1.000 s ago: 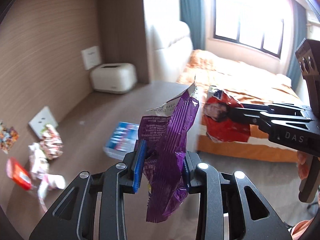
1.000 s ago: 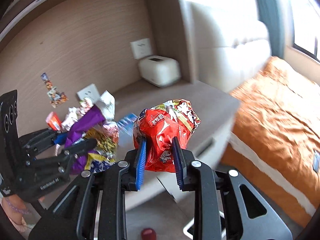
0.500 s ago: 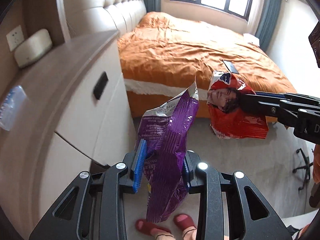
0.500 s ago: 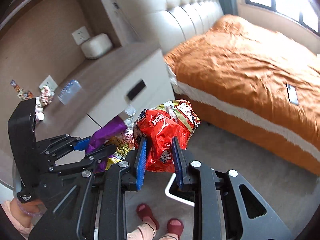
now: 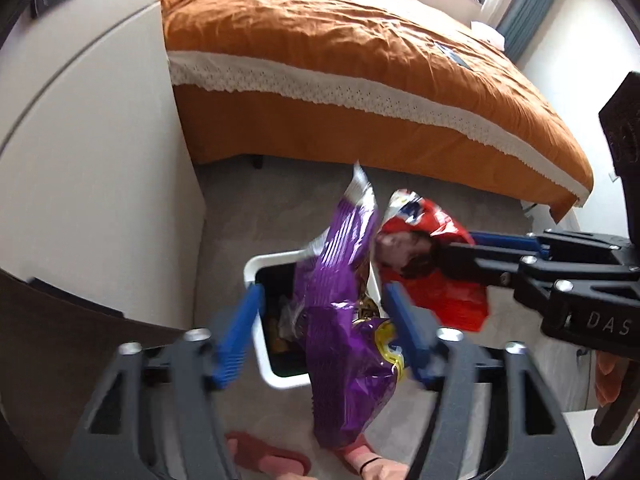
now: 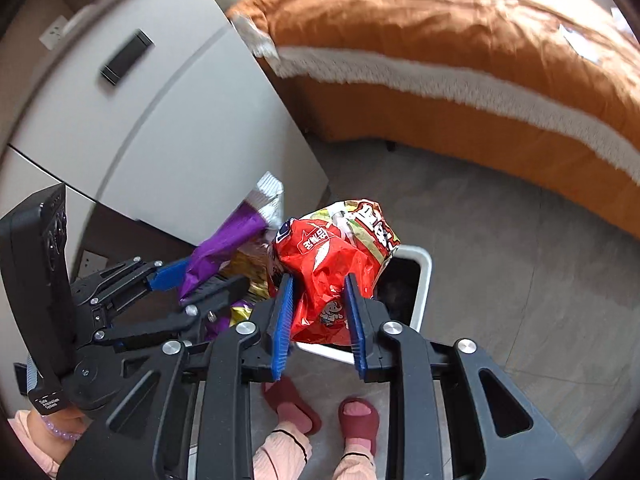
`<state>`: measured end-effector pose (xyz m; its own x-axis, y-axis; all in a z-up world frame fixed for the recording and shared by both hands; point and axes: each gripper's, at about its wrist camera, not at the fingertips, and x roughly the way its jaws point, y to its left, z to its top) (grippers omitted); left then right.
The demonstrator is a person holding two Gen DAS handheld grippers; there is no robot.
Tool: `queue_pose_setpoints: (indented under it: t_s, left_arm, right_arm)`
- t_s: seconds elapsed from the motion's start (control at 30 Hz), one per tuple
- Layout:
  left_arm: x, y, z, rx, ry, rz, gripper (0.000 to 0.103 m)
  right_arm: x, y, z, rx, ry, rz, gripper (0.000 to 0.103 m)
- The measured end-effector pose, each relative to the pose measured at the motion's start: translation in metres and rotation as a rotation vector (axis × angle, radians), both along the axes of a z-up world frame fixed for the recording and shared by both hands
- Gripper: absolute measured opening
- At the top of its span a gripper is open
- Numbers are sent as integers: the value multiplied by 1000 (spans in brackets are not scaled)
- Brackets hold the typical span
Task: Collect trash
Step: 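Carry both wrappers over the bin and open both tools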
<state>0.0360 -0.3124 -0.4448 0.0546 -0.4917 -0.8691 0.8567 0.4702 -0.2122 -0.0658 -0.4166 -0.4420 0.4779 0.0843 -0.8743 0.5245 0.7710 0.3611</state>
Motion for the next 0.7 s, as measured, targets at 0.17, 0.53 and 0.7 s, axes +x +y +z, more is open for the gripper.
queue_pose_setpoints:
  t_s: [0.17,0.53,0.7]
  left_arm:
    - [-2,2,-38,17,-15,27,98]
    - [-2,10,1,-14,-63,29,98]
    - [5,21,63,-52,-111,78,98]
  right_arm:
    - [-7,-5,-37,-20,47,-31,98]
    - [6,4,2,-116,10,21,98]
    - [13,11,60,-168,-56,25,98]
